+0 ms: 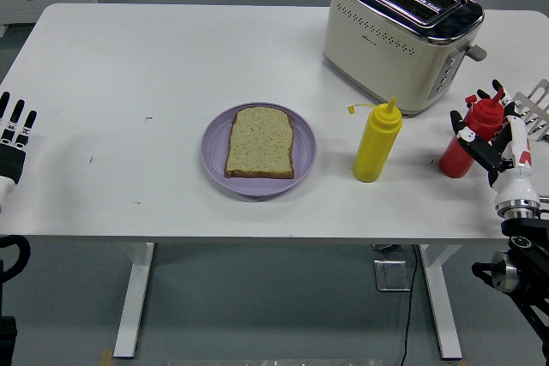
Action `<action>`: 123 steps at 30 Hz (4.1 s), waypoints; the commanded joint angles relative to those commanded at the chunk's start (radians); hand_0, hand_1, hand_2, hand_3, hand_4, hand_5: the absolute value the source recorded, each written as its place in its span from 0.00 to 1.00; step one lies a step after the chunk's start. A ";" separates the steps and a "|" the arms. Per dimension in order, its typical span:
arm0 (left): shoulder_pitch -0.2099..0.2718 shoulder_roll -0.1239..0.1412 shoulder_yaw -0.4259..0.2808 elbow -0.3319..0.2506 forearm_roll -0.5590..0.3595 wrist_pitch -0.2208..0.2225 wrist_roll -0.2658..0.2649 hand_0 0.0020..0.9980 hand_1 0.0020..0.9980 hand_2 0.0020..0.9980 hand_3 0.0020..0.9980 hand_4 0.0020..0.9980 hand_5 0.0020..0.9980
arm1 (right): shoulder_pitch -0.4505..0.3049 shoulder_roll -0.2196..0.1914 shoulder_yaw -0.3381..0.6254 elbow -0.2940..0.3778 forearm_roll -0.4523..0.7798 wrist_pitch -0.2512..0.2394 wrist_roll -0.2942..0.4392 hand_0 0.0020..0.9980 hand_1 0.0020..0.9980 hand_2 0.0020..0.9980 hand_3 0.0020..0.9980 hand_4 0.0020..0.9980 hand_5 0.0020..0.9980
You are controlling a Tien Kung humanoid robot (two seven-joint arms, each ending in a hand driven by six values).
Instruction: Pick up the cup,pour liquid into bread,place the cup on the desk
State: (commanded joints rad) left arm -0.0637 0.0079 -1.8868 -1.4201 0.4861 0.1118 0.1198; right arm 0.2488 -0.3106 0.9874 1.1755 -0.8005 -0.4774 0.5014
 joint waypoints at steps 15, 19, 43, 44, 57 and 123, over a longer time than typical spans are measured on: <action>-0.001 0.005 0.008 -0.001 0.001 0.000 0.000 0.80 0.77 0.77 0.71 0.61 1.00 | -0.226 -0.113 0.187 0.247 -0.143 0.162 -0.114 0.99 0.93 1.00 1.00 0.84 0.21; 0.000 0.006 0.011 -0.001 0.001 0.000 0.001 0.80 0.77 0.77 0.71 0.61 1.00 | -0.316 -0.138 0.253 0.321 -0.144 0.180 -0.129 0.99 0.93 1.00 1.00 0.85 0.24; -0.004 0.003 0.007 -0.001 0.000 0.000 0.001 0.80 0.77 0.77 0.71 0.61 1.00 | -0.224 -0.054 0.585 0.245 0.720 0.376 -0.287 0.80 0.75 0.76 0.79 0.67 0.48; -0.004 0.003 0.007 -0.001 0.000 0.000 0.001 0.80 0.77 0.77 0.71 0.61 1.00 | -0.217 -0.050 0.587 0.238 0.737 0.374 -0.294 0.80 0.75 0.76 0.79 0.67 0.48; -0.004 0.002 0.005 -0.001 0.000 0.000 0.001 0.80 0.77 0.77 0.71 0.61 1.00 | -0.130 0.002 0.634 0.136 0.665 0.403 -0.439 0.78 0.71 0.73 0.78 0.61 0.60; 0.004 0.004 0.013 -0.005 0.001 -0.002 0.002 0.80 0.77 0.77 0.71 0.61 1.00 | -0.130 0.027 0.647 0.049 0.691 0.393 -0.416 0.75 0.69 0.72 0.76 0.57 0.67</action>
State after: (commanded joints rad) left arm -0.0600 0.0118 -1.8736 -1.4252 0.4867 0.1094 0.1218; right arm 0.1183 -0.2839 1.6347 1.2241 -0.1091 -0.0842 0.0852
